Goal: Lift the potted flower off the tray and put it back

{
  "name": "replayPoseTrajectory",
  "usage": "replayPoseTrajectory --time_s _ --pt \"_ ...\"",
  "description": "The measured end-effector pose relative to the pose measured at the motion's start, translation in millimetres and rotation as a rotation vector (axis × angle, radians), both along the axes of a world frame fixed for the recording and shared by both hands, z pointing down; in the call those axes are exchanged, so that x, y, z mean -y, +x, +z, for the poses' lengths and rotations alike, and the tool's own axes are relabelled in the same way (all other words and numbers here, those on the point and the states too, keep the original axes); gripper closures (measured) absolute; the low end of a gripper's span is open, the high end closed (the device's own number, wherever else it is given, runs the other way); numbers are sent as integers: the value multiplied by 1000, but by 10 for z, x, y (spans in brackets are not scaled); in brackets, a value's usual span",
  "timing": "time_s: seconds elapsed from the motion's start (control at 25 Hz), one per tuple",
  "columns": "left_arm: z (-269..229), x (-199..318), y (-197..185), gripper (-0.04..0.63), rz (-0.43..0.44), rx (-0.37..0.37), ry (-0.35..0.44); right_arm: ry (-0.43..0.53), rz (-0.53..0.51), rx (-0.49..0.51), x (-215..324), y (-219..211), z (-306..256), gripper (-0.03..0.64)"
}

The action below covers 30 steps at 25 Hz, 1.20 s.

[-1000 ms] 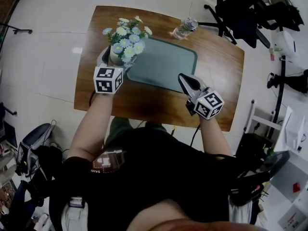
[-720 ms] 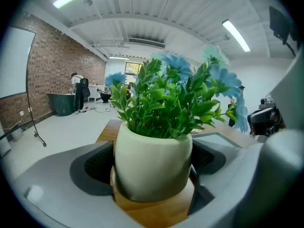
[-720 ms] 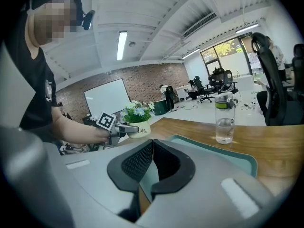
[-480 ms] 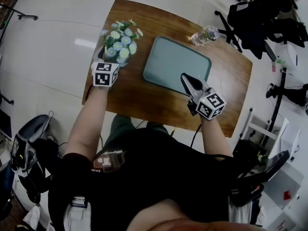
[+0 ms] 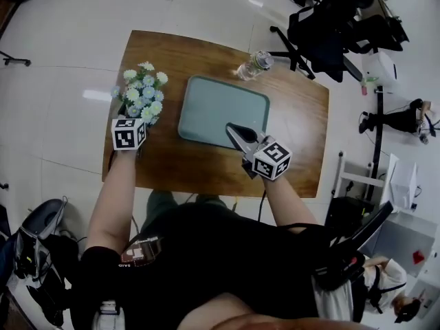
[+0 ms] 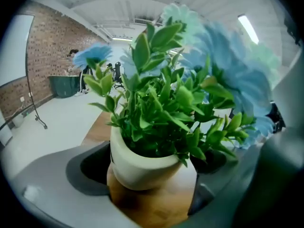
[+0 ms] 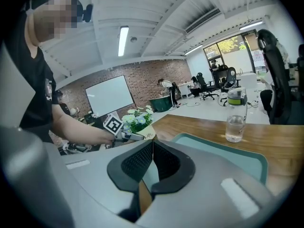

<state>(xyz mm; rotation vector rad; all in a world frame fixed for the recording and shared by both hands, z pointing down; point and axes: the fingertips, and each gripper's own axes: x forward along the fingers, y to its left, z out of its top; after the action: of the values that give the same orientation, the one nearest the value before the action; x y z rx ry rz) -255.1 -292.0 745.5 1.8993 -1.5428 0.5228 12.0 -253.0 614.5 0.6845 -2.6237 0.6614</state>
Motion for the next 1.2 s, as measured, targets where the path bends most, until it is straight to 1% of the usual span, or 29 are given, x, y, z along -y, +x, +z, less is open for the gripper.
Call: replayPoseTrajectory --time_s 0.12,0.28,0.48,0.6,0.68,0.84,0.96,1.08,1.16,1.2 --pt "-7 -61 23 84 -5 -31 -24 10 13 0 0 100 -64 600" --pt "2 -267 86 81 -16 -75 -55 20 31 1 -27 314 -132 600" --pt "-12 -709 227 82 32 -93 -98 32 58 3 -102 574 -210 600" --pt "-158 -950 394 83 70 -127 -94 39 70 7 -145 721 -271 600" --pt "-347 -1081 565 83 109 -173 -65 42 73 6 -201 802 -325 600" --pt "-828 -1161 980 87 184 -292 39 53 82 10 -297 964 -460 600" --pt "-1123 -1152 1282 113 235 -373 109 58 96 14 -379 1083 -529 600" --pt "-1433 -1046 1577 155 295 -426 174 73 102 17 -417 1188 -637 600" --pt "-1657 -992 1766 209 335 -465 221 76 106 18 -460 1262 -684 600" --pt "-1768 -965 1834 257 350 -483 245 78 108 19 -482 1290 -702 600"
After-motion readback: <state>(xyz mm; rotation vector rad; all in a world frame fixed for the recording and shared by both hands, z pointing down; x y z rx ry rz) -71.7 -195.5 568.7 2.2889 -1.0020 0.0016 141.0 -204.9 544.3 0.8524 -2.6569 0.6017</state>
